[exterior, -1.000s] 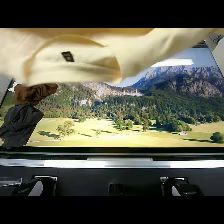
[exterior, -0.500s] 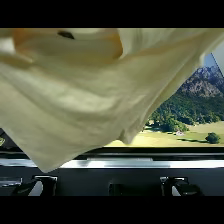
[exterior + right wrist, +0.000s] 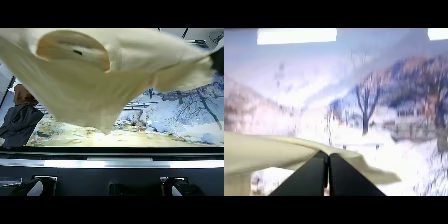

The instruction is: Fold the clothes and pants, and hang the long-sleeved shirts on hangers.

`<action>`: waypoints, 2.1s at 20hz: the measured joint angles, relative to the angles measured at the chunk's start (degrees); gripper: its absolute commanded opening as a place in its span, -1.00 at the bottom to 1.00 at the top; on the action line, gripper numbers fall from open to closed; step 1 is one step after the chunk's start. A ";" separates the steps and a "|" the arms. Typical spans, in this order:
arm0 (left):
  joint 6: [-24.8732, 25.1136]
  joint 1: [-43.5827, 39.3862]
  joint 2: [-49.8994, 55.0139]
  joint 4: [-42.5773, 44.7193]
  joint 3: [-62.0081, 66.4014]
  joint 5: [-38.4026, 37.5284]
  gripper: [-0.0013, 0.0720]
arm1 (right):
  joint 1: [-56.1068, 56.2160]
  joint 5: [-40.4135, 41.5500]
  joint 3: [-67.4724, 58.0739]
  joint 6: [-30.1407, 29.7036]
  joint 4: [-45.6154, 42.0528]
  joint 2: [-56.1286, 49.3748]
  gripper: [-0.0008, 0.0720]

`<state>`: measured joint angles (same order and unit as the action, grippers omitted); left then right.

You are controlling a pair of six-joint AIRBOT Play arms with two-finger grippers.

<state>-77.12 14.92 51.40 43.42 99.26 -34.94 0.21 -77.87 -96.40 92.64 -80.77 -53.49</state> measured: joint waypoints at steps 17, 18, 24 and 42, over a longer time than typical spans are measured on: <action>-6.62 -28.20 51.58 3.06 -0.04 -35.30 0.65 | -0.02 -10.88 27.85 -0.72 0.07 -21.03 -0.12; -7.48 -27.80 52.43 3.39 -0.04 -38.95 0.65 | -0.02 -9.81 28.61 -0.90 0.07 -21.11 0.34; -9.35 -24.50 51.36 7.08 -5.53 -53.48 0.86 | -2.82 -6.47 24.81 -2.62 4.22 -21.81 0.90; -5.90 -33.46 44.15 -7.13 -38.47 -26.64 0.85 | -4.26 -6.12 21.59 -8.70 12.66 -37.05 0.94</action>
<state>-83.02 -18.55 95.55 36.29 60.80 -61.58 -4.05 -83.99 -74.81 83.94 -68.12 -90.54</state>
